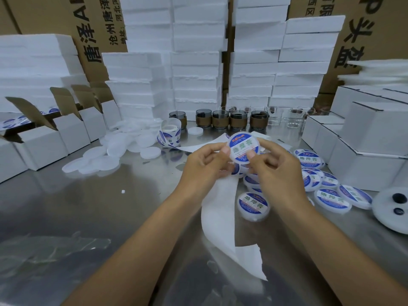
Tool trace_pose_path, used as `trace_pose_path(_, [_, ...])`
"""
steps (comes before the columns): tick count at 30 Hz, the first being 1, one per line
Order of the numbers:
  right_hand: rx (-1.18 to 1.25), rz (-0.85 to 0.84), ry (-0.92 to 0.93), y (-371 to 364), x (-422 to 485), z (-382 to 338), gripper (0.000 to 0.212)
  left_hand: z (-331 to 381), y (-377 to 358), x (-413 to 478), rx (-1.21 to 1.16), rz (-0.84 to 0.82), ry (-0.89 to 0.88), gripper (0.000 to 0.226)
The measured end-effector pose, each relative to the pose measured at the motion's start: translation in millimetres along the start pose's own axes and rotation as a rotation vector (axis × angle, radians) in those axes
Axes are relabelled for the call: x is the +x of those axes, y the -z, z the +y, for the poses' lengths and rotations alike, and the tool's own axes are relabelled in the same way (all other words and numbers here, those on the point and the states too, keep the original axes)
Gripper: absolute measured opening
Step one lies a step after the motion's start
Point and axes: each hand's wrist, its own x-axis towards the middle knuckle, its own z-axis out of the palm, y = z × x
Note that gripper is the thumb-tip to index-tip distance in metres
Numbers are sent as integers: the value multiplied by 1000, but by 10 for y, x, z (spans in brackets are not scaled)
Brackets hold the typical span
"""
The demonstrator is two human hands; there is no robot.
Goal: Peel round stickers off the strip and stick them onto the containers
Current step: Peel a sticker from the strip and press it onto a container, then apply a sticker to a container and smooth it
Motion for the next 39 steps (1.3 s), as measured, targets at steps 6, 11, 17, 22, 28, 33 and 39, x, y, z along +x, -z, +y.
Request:
trace_pose_path(6, [-404,139,142,245,97,185,40,25,124,83,-231,194,15,8])
trace_pose_path(11, [-696,180,21,306,122,322,34,89,405,220,-319,471,8,5])
trace_pose_path(17, [-1052,187,-38,324,115,276,34,11,915,504,270,639,52,7])
trace_pose_path(22, [-1091,269,385,245,102,201,16,-119,1339,734,950,593,159,37])
trace_pose_path(28, [-1127,275,619,211,100,183,18,-221,1468,973,1299,556,379,61])
trace_pose_path(33, [-1124,252,607,205,99,205,16,-257,1426,1035,1478,519,358,62])
trace_pose_path(39, [-1080,207,549,204,83,202,7,-220,1429,941,1346,499,315,63])
